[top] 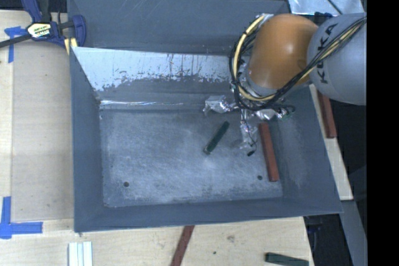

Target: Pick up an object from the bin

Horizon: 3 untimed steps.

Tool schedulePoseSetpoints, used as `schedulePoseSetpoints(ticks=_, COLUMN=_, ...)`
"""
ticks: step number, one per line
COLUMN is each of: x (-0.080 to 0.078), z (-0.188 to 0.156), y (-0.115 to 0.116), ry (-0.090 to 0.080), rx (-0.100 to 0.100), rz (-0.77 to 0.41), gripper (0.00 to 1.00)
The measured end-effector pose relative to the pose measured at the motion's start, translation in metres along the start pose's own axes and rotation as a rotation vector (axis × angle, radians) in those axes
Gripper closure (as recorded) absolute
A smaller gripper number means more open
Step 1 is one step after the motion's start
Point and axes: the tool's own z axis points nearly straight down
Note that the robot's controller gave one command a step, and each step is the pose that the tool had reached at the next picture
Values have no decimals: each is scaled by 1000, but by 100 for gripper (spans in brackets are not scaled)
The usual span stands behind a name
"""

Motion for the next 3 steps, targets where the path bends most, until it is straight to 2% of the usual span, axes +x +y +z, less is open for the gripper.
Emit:
schedulePoseSetpoints(ticks=1, x=-18, z=27, y=10, ry=-4, rx=5, rz=-162, gripper=100)
schedulePoseSetpoints(ticks=3, x=-16, z=22, y=11, ry=1, rx=0, rz=-160, gripper=100)
